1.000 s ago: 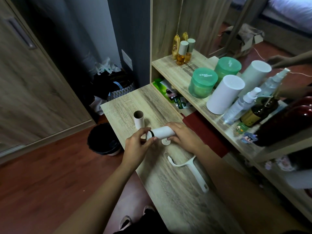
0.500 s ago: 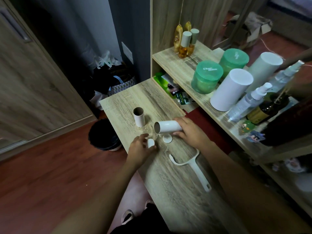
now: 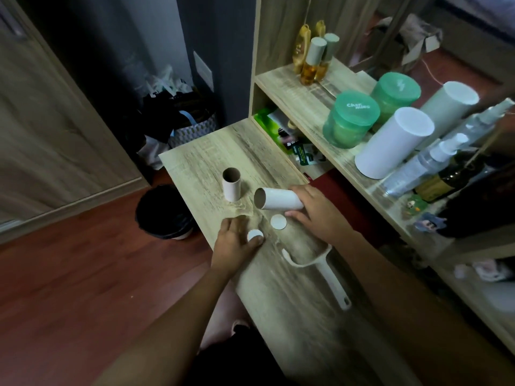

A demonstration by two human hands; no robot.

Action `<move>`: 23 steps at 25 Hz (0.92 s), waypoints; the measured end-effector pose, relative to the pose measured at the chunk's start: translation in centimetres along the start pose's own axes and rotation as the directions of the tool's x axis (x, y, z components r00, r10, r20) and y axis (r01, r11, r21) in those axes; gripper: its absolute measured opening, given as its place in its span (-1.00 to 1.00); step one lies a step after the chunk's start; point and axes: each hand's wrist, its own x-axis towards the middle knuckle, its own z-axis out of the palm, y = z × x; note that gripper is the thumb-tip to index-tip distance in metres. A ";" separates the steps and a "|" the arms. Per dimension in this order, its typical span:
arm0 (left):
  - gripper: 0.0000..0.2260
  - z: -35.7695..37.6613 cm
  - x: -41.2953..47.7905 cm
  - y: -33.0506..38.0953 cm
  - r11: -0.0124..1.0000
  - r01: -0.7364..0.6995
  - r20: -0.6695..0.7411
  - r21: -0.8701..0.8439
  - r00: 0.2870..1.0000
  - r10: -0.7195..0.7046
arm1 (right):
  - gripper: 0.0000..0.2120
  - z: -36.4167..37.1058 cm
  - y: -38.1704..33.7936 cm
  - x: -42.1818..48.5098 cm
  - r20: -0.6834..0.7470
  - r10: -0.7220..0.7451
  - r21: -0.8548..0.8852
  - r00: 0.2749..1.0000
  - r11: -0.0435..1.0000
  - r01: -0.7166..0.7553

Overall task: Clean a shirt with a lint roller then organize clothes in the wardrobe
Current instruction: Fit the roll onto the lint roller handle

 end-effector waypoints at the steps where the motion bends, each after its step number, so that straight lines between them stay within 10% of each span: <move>1: -0.36 -1.0 -0.3 -0.4 0.999 -0.009 -0.024 -0.030 1.000 0.008 | -0.48 0.3 -1.0 0.1 0.000 -0.004 0.004 1.000 1.000 0.004; 14: -0.56 -22.8 5.9 -19.2 0.993 0.120 -0.105 -0.004 0.987 -0.120 | -0.42 17.0 -23.9 7.7 -0.021 0.086 0.231 0.996 0.970 -0.079; 23: -0.49 -24.7 19.1 -38.9 0.953 0.234 -0.018 0.193 0.972 -0.235 | -0.22 38.1 -22.0 16.5 0.270 0.346 0.221 0.899 0.886 -0.407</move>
